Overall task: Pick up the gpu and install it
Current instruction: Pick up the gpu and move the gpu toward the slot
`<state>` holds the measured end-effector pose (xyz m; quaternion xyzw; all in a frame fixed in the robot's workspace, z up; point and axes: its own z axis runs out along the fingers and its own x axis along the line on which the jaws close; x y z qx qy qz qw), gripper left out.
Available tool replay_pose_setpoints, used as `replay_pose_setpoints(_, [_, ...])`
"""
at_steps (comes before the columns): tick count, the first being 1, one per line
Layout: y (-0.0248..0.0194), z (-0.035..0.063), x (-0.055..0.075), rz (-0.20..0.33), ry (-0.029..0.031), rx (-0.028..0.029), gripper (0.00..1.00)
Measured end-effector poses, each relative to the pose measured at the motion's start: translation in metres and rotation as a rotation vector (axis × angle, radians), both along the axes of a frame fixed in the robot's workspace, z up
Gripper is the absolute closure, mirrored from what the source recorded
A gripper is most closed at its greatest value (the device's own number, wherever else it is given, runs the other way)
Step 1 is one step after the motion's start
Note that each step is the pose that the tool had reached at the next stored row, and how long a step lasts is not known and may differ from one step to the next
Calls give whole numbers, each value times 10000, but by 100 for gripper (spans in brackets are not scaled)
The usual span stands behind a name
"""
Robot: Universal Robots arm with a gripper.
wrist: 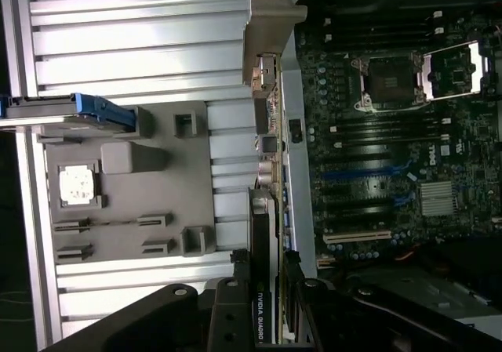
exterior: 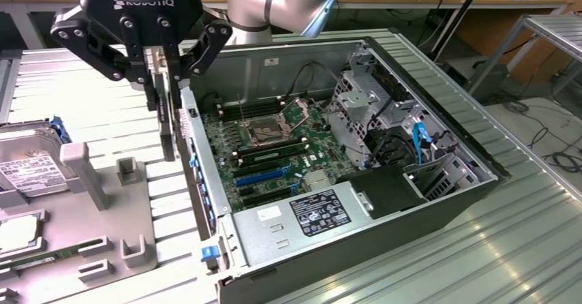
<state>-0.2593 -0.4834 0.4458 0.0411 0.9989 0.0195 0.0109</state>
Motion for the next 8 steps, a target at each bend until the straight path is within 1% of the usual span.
replay_pose_setpoints(8, [0,0,103,0,-1,0,73])
